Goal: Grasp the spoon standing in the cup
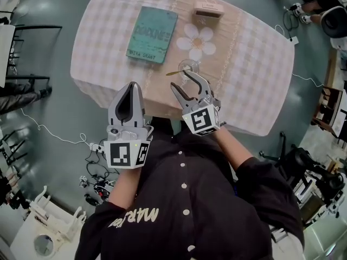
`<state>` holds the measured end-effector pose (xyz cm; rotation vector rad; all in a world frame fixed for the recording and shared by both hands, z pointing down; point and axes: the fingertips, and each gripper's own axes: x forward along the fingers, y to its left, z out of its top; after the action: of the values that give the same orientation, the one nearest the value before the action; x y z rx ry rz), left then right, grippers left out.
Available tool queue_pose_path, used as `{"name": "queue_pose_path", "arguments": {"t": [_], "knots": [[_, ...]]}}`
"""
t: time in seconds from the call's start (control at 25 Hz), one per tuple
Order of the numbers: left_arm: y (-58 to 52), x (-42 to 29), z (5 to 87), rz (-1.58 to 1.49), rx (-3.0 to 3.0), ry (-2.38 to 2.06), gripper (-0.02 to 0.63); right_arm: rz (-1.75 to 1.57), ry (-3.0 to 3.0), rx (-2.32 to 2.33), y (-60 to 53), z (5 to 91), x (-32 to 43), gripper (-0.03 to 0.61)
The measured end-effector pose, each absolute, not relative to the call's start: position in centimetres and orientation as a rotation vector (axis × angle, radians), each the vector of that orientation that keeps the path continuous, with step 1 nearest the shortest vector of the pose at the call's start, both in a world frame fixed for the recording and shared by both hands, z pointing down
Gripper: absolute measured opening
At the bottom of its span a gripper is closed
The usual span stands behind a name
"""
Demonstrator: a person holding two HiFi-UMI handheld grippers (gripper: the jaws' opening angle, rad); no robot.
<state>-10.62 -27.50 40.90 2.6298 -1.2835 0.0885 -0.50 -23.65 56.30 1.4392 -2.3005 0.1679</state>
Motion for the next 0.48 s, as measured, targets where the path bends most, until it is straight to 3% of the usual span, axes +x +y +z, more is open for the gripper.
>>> {"name": "queue_pose_path", "arguments": {"t": [0.28,0.48], "knots": [[-28.1,-9.9,41.8,0.105,2.633,-1.235,0.009,0.137,-2.21,1.449,-24.7,59.7,-1.9,0.186],[-28.2,-9.8,42.5,0.119,2.628,-1.214,0.009,0.079,-2.131,1.44,-25.0,61.4,-2.5,0.138]]}}
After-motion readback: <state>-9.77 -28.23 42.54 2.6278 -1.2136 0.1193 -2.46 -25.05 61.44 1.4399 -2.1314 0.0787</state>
